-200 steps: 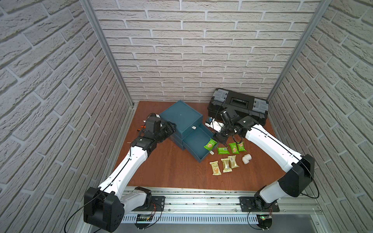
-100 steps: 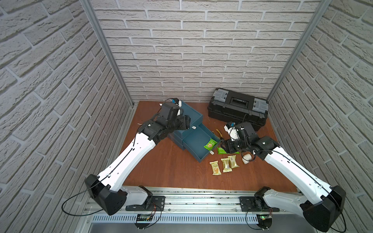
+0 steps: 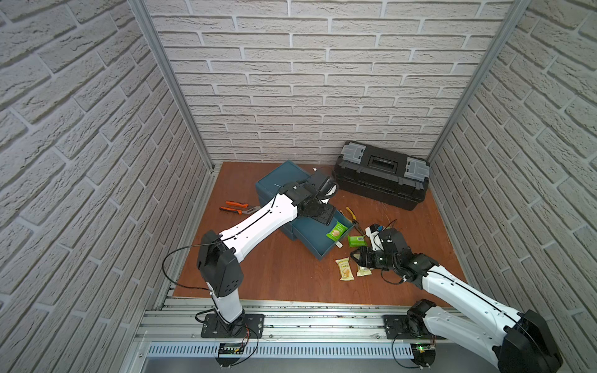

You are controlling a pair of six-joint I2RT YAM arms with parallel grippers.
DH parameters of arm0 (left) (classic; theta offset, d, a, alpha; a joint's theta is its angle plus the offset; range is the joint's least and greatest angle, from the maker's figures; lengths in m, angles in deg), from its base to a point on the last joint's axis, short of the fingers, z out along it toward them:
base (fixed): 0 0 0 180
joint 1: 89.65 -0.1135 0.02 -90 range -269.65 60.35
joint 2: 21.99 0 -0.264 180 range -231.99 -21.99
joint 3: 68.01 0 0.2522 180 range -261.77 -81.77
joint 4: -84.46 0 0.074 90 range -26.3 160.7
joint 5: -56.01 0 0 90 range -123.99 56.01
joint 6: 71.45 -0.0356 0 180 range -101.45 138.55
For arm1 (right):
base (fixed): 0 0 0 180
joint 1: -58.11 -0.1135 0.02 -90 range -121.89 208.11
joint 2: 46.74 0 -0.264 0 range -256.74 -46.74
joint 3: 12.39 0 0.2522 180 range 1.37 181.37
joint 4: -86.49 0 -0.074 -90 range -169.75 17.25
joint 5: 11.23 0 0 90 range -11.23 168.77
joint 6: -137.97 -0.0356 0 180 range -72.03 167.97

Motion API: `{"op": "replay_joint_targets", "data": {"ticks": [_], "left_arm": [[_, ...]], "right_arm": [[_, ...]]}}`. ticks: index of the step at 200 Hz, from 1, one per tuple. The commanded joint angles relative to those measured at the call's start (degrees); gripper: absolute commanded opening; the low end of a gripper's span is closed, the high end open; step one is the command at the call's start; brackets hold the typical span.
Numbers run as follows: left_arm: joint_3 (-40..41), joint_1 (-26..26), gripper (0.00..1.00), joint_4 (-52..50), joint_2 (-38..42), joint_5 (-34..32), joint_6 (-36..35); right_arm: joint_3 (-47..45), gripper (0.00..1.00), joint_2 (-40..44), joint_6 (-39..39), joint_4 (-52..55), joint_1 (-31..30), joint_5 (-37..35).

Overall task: Take the cookies out of the drawer
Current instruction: Pick up the cookie from the drawer.

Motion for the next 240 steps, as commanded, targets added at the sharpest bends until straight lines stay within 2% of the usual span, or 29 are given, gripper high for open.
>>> {"op": "replay_joint_targets", "data": {"ticks": [1,70,240], "left_arm": [[-2.58,0.14,0.64,-2.62,-2.82,0.91,-1.31],[-1.91,-0.43,0.62,-0.40,-5.34,0.59,0.11],[-3.01,-0.27,0.63,1.09,-9.79,3.59,0.44]], "right_arm": [[-0.68,0.55,-2.33,-2.98,-14.97,0.15,5.58],[-1.54,0.52,-11.12,-3.97,-25.94,0.13,10.43],[-1.82,0.16,-14.22,-3.29,-28.97,0.13,10.18]]}}
